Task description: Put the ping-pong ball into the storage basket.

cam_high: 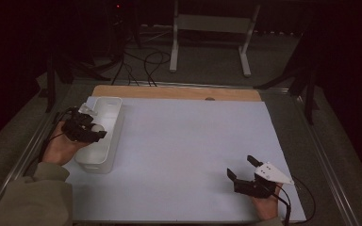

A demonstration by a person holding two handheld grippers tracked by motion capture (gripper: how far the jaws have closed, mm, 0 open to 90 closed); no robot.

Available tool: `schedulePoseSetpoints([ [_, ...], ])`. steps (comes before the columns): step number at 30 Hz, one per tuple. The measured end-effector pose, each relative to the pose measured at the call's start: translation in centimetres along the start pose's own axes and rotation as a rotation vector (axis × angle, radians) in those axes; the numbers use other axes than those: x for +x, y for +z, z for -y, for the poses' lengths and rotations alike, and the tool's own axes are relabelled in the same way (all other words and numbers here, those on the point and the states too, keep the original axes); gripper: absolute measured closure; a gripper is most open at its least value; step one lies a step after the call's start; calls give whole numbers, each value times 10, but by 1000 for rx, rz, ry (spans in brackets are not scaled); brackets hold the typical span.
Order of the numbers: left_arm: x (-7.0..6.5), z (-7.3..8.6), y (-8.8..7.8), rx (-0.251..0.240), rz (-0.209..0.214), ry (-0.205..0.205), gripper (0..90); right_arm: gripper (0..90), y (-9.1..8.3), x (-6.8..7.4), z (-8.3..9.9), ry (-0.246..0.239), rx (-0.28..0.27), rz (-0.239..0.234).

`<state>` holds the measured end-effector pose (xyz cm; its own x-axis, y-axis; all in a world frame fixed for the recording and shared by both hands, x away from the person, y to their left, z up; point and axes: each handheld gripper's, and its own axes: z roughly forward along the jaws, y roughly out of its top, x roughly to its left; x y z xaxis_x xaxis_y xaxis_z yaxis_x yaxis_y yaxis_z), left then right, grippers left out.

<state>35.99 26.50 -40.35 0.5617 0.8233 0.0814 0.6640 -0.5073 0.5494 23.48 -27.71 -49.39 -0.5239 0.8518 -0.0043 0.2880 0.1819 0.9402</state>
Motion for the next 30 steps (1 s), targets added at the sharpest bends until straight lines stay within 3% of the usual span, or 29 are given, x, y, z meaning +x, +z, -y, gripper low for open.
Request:
schedulePoseSetpoints([
  [2,0,1,0,-1,-3,-2,501,75,0,0,0,0,0,1],
  [7,3,3,-2,-22,-43,-41,189,75,0,0,0,1,2,-2],
  [11,6,5,-2,-29,-35,-64,45,75,0,0,0,1,1,-1],
  [16,5,8,-1,-47,-17,-69,2,75,0,0,0,0,0,0],
  [30,-3,17,2,-139,15,-75,1,75,-1,0,0,-2,-1,0],
])
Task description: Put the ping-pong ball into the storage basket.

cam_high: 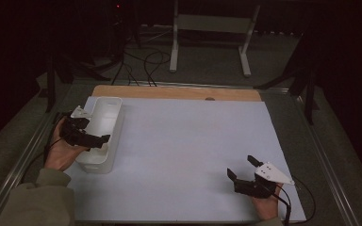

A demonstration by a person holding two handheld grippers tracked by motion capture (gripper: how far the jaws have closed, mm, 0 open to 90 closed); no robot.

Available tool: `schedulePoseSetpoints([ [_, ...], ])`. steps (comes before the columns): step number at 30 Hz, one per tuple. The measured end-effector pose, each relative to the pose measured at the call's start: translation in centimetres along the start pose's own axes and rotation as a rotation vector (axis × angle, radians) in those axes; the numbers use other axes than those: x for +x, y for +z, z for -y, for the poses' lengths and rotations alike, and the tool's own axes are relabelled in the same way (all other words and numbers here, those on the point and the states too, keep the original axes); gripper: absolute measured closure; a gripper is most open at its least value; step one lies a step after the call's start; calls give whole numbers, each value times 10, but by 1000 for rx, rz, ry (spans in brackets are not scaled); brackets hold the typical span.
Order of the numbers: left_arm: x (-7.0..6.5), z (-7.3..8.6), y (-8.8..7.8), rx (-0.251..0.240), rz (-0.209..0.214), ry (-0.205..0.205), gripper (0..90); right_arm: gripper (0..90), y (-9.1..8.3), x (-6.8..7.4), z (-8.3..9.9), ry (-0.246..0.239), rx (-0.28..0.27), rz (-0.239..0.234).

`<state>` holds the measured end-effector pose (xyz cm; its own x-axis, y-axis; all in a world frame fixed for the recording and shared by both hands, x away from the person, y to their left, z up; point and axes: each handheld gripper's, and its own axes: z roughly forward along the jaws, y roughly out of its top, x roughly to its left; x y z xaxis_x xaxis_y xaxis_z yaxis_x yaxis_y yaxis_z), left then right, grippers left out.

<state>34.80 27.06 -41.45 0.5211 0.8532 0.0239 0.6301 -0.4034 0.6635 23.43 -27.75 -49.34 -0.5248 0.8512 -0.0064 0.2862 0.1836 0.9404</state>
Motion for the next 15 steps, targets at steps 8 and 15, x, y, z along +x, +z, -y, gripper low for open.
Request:
schedulePoseSetpoints([
  [8,-19,11,-4,-85,11,22,0,75,0,1,0,1,-1,-1],
  [15,-38,23,-11,-168,1,41,0,75,0,0,0,-1,-6,2],
])
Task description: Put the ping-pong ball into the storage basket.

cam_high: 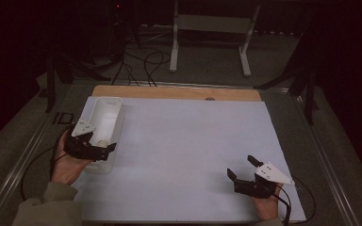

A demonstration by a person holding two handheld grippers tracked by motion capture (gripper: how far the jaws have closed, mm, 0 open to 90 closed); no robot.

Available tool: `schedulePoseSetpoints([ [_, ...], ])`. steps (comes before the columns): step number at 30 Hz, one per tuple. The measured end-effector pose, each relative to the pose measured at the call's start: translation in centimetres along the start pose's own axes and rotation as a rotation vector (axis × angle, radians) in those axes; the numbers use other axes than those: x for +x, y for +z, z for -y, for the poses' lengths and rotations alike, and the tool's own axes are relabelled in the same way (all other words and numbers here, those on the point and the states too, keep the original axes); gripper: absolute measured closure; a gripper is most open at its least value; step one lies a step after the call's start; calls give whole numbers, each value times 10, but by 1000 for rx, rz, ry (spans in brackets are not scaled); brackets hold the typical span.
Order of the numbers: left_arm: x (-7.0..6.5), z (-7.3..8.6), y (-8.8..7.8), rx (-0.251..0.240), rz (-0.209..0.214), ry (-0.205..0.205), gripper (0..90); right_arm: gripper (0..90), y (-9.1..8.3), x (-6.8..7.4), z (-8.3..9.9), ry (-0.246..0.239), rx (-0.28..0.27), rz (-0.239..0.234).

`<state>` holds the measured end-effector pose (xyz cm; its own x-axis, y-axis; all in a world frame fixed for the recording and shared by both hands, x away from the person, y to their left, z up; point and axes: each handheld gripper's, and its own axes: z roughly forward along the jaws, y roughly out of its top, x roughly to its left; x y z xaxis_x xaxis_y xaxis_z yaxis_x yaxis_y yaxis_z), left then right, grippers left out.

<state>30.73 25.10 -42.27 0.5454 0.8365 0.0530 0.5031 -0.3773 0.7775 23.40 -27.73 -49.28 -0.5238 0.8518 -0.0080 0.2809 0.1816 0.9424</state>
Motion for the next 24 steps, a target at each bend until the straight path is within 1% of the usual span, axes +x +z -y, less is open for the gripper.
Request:
schedulePoseSetpoints([
  [5,-13,9,-8,-49,-17,17,0,75,0,0,0,0,-1,0],
  [8,-18,15,-13,-85,-12,14,0,75,0,0,0,0,-1,0],
  [9,-18,15,-13,-85,-12,14,0,75,0,0,0,0,-1,0],
  [10,-22,19,-14,-107,-12,16,0,75,0,0,0,0,-1,0],
  [11,-22,19,-14,-107,-12,16,0,75,0,0,0,0,-1,0],
  [13,-27,29,-14,-147,-5,9,0,75,0,1,0,-1,-1,-1],
  [14,-28,32,-14,-155,-1,4,0,75,0,1,0,1,-1,-2],
  [15,-28,32,-14,-155,-1,4,0,75,0,1,0,1,-1,-2],
  [16,-30,39,-14,-178,6,-5,1,75,0,1,0,1,1,-2],
  [18,-30,39,-14,-178,6,-5,0,75,0,1,0,2,1,-3],
  [19,-32,48,-14,-214,17,-11,0,75,0,1,0,1,1,-4],
  [21,-34,52,-14,-233,11,-12,0,75,0,1,0,1,2,-5],
  [24,-36,57,-14,-264,16,-10,0,75,1,1,0,1,1,-7],
])
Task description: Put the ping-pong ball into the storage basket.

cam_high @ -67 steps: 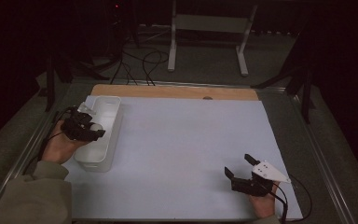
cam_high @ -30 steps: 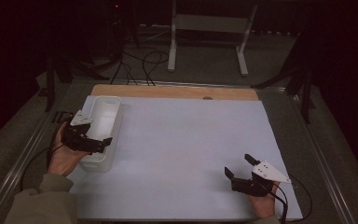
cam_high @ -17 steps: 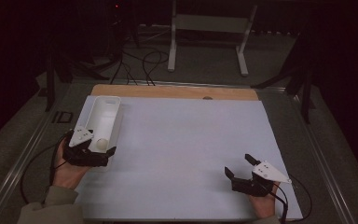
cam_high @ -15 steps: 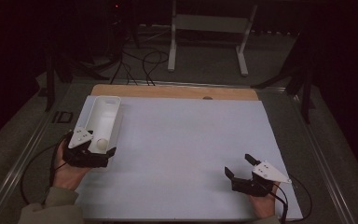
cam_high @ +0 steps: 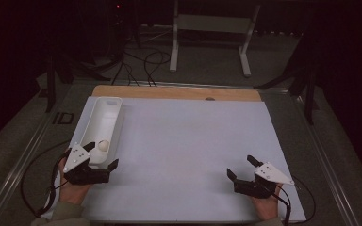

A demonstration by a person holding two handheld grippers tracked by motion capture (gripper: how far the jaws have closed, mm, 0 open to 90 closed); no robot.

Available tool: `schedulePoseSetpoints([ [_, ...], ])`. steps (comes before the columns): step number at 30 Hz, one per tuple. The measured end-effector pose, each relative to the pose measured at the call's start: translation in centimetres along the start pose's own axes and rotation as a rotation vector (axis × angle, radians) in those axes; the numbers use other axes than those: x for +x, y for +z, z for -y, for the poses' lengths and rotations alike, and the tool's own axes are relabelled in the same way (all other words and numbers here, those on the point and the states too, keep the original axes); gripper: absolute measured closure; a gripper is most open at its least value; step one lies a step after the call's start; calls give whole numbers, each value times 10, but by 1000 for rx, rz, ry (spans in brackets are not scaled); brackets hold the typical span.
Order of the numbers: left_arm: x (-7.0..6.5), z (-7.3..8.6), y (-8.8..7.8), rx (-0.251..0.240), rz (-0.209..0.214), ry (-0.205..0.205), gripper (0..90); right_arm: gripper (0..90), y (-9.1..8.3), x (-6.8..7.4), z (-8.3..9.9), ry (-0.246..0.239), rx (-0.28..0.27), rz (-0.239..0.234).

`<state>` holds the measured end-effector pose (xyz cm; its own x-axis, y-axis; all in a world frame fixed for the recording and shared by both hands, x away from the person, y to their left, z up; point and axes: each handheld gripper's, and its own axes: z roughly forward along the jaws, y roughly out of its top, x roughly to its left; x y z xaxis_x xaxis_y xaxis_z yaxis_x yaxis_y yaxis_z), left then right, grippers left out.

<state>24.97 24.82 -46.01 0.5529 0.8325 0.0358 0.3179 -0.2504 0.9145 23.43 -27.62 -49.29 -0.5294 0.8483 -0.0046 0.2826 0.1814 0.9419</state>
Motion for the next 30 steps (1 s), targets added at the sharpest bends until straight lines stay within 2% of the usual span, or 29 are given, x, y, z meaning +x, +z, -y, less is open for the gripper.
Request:
schedulePoseSetpoints([
  [2,0,1,0,-1,5,1,0,75,0,0,0,-2,1,-3],
  [4,-1,7,2,-3,-13,14,0,75,0,-1,-1,-3,-1,-4],
  [10,-7,11,3,-16,-8,45,0,75,-1,-4,-2,4,-16,-17],
  [12,-7,12,4,-23,-8,41,0,75,-1,-4,-3,3,-18,-20],
  [15,-4,18,2,-53,-26,10,0,75,-2,-4,-5,3,-29,-29],
  [18,-5,19,1,-60,-35,18,0,75,-2,-4,-6,3,-32,-35],
  [20,-9,21,5,-52,-21,29,0,75,-2,-4,-6,3,-32,-37],
  [25,-9,21,6,-53,-11,21,0,75,-2,-3,-6,-4,-35,-45],
  [30,-10,22,8,-47,-18,22,0,75,-1,-1,-6,-4,-35,-49],
])
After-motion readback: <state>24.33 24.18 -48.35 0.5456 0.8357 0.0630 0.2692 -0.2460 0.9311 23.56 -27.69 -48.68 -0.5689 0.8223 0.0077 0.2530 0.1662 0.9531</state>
